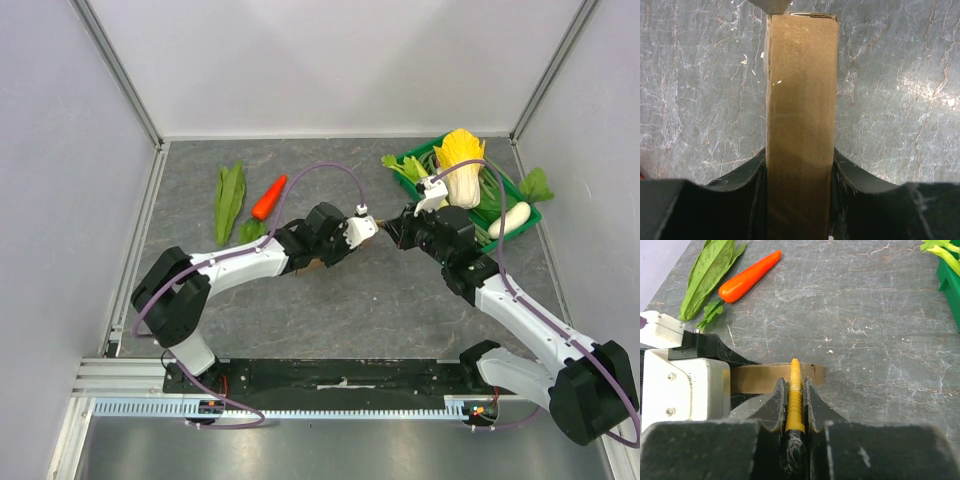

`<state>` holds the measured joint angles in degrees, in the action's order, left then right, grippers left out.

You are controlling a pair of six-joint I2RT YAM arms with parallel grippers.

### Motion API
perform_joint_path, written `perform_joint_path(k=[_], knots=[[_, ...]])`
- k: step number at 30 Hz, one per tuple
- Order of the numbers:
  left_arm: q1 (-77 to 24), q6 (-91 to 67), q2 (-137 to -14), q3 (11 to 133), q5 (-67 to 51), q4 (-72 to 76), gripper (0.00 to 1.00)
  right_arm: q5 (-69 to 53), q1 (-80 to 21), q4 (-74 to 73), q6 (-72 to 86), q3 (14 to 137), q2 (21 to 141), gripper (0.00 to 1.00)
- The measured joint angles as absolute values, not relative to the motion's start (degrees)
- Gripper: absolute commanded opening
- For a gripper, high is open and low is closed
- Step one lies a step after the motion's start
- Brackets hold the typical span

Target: Unpack the express box

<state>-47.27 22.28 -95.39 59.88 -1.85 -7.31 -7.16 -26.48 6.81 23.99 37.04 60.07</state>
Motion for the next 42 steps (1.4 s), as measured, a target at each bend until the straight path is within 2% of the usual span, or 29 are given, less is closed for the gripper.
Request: perform_joint_path(k=[19,27,42], knots=[[-46.48,17.96,-100.79,68.51,-3.84,-14.94,0.27,-3.64,-26.28,4.03,23.38,38.37,59.81,0.00],[-44.56,17.78,-101.38,69.89,-8.43,-16.23,0.25,-3.57,-26.30,5.80,22.85,37.01,59.07,0.00],[-43.64,17.32,-102.26,70.78,-9.78,-17.08,0.24,-3.66,-26.30,6.63,23.38,35.31,57.76,0.00]])
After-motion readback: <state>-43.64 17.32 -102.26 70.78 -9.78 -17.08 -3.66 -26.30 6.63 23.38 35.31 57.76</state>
